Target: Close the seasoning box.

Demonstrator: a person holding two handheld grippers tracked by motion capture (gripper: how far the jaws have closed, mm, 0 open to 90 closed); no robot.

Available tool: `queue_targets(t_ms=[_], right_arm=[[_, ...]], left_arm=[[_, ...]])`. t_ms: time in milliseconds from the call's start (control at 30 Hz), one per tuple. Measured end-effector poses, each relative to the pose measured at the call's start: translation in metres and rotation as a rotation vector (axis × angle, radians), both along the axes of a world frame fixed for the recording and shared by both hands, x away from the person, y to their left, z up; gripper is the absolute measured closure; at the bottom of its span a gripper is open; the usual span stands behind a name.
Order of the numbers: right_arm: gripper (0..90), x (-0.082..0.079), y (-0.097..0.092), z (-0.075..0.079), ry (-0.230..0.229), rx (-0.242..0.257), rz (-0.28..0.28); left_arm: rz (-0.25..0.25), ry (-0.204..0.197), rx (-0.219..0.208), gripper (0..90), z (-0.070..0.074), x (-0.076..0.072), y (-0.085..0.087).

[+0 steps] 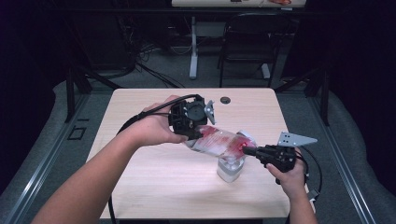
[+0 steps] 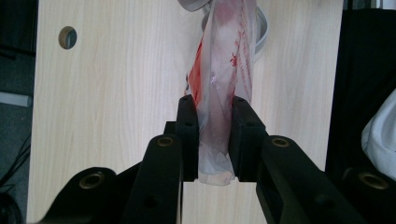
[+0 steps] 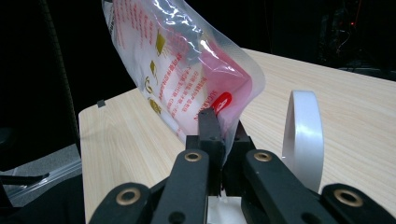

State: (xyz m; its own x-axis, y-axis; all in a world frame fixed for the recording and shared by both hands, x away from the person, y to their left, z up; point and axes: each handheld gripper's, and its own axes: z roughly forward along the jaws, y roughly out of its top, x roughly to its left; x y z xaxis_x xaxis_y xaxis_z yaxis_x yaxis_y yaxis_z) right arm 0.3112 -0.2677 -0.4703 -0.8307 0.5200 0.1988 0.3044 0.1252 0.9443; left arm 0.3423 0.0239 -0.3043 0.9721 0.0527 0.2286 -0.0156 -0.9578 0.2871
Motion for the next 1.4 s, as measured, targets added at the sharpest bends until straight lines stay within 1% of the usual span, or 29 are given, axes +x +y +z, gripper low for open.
queue_targets(t_ms=[167,200,267,433,667,967,1200,1333,1400], right_arm=[[89.6,0.0,-0.001,0.001,0.0,0.013,-0.004],[89.6,0.0,-0.002,0.001,0.0,0.018,-0.003],[89.6,0.0,-0.002,0.001,-0.002,0.016,-0.003],[89.6,0.0,-0.001,0.001,-0.002,0.017,-0.008],[89.6,0.0,-0.001,0.002,-0.006,0.034,-0.013],[89.6,-0.001,-0.001,0.004,-0.017,0.034,-0.022],[89.6,-0.001,-0.001,0.006,-0.028,0.038,-0.035],[89.6,-0.001,-0.002,0.007,-0.031,0.039,-0.034],[89.6,-0.001,-0.001,0.008,-0.035,0.046,-0.036]], left_arm=[[-0.005,-0.01,-0.009,76.5,0.003,0.0,-0.001],[-0.001,-0.005,-0.01,76.6,0.004,-0.001,-0.001],[-0.003,-0.012,-0.006,76.6,0.005,-0.001,-0.001],[0.0,-0.014,-0.011,76.6,0.006,-0.002,-0.002],[-0.005,-0.02,-0.015,76.5,0.007,-0.002,-0.001],[-0.005,-0.029,-0.025,76.6,0.01,-0.003,0.0],[-0.008,-0.039,-0.028,76.5,0.012,-0.004,0.0],[-0.007,-0.038,-0.026,76.6,0.014,-0.004,0.0],[-0.006,-0.042,-0.032,76.5,0.015,-0.005,0.0]])
